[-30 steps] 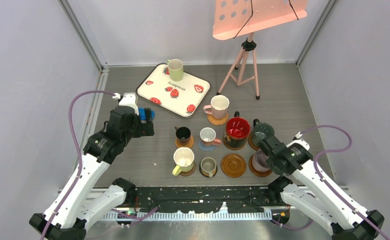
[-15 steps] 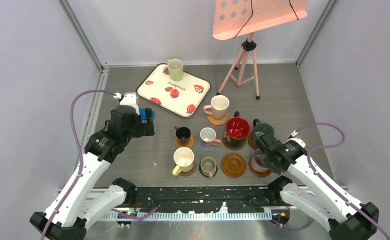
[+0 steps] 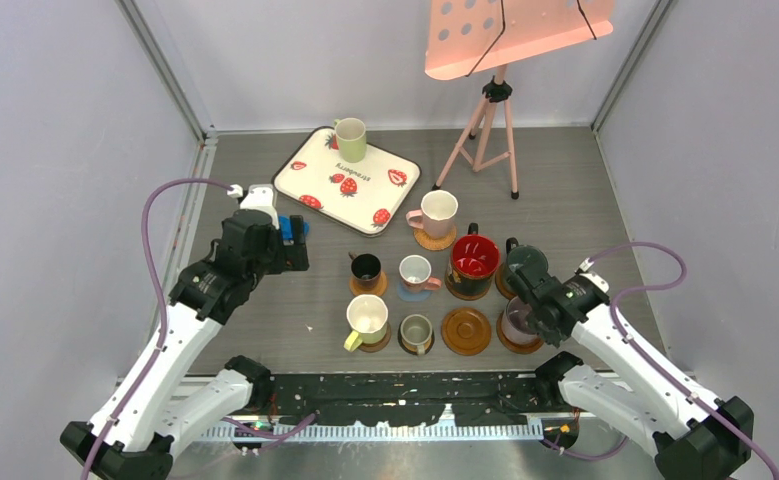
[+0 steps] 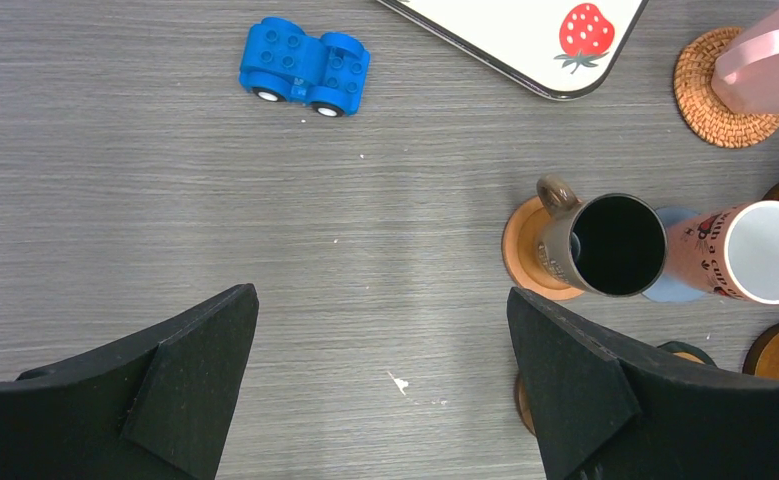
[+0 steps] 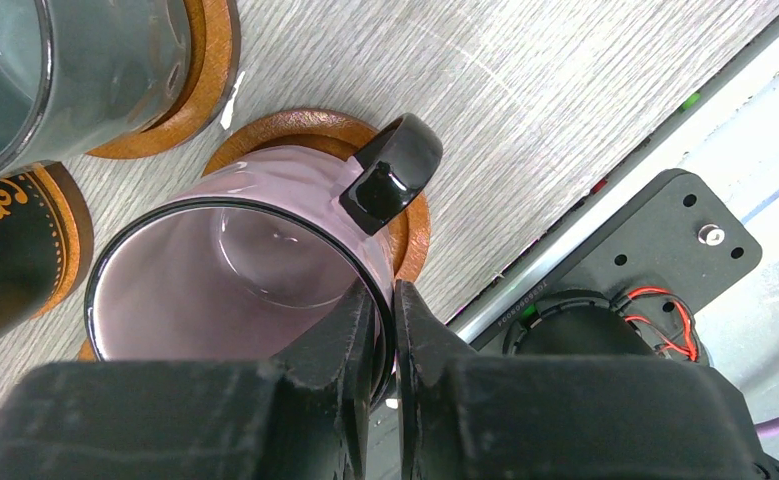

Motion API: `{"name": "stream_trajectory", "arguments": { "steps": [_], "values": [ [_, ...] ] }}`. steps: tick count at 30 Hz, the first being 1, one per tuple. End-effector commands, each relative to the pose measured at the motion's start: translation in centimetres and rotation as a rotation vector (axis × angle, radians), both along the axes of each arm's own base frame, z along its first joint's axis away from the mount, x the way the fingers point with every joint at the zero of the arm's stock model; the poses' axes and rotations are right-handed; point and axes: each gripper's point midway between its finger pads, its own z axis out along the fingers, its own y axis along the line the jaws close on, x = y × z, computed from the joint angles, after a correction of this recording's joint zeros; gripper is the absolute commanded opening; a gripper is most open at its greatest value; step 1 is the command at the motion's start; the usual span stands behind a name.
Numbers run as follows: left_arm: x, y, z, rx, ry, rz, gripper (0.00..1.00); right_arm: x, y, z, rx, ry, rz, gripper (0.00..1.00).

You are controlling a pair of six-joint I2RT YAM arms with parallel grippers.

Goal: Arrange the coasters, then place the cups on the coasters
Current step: Place the cup on the coaster.

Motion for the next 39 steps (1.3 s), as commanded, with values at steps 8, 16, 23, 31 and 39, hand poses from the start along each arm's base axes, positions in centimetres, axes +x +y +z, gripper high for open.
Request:
{"name": "stream_trajectory", "arguments": {
  "steps": [8, 16, 23, 31, 39],
  "values": [
    [0.4, 0.4, 2.1, 0.006, -0.064, 0.009, 1.0, 1.3, -0.1, 1.4, -0.016, -0.053, -0.004, 0.14],
    [0.3, 0.6, 2.4, 0.008, -0.076, 0.014, 1.0, 0.7, -0.8, 1.9, -0.056, -0.018, -0.012, 0.17],
    [0.2, 0.6, 2.8, 0.001, -0.091, 0.017, 0.99, 0.6, -0.7, 2.6, -0.042, -0.029, -0.002, 0.24],
    [0.0, 0.6, 2.8, -0.006, -0.097, 0.014, 1.0, 0.9, -0.3, 2.9, -0.02, -0.037, 0.019, 0.26],
    [-0.1, 0.3, 3.3, -0.032, -0.113, 0.0, 1.0, 1.8, 0.2, 6.7, 0.001, -0.103, 0.081, 0.27]
  ]
}}
